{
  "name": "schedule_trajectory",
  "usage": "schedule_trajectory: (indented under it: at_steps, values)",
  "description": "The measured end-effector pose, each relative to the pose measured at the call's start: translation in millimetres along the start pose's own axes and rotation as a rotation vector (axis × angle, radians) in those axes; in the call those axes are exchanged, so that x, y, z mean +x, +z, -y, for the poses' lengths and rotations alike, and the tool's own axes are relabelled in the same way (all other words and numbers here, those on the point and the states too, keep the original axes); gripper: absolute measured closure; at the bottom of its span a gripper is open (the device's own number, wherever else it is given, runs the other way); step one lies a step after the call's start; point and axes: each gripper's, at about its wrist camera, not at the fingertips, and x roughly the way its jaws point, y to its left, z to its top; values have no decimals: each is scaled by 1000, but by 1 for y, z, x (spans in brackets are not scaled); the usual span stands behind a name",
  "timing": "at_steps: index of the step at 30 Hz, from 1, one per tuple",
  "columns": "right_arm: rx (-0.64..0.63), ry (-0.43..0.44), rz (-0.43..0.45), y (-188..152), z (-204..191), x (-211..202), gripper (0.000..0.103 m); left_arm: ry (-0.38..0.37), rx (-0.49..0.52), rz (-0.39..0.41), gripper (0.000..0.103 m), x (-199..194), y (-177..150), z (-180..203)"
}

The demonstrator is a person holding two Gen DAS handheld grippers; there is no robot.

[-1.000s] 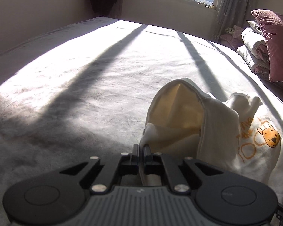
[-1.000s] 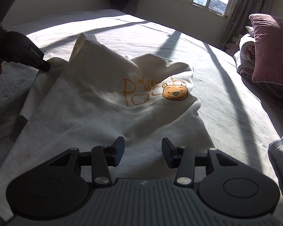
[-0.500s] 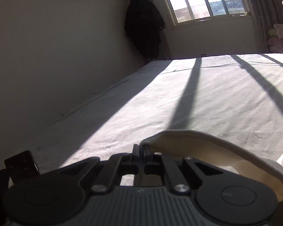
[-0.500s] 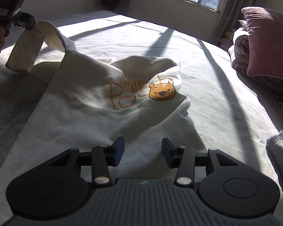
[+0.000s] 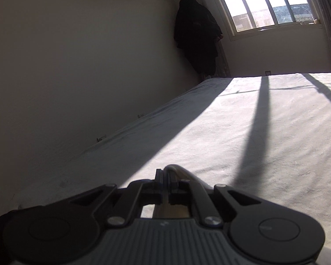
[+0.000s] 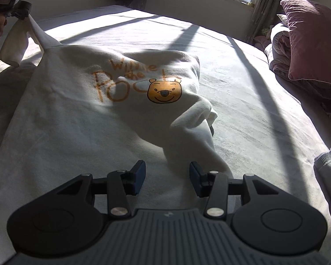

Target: Fold clothes

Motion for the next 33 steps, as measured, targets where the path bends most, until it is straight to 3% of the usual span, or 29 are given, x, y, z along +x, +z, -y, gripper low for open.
schedule_trajectory:
  at_steps: [9,15,16,18,20,27,33]
  values:
    - [18,0,16,5,5,-7,53,-10,89,-99,95,4,-27,19]
    - [32,3,31,8,7,-15,50,-94,78,-211,88,-7,-30,12]
    - [36,4,34,8,8,-17,50,-115,72,-238,86,-10,-32,10]
    - [46,4,38,8,11,-20,49,-164,55,-285,69,-17,-37,7]
    - [58,3,42,8,14,-23,48,-215,42,-326,63,-24,-43,5]
    - [110,-5,52,5,32,-34,48,-417,-14,-482,63,-59,-77,8]
    - [162,-17,38,-5,56,-41,48,-565,-71,-558,60,-96,-105,5]
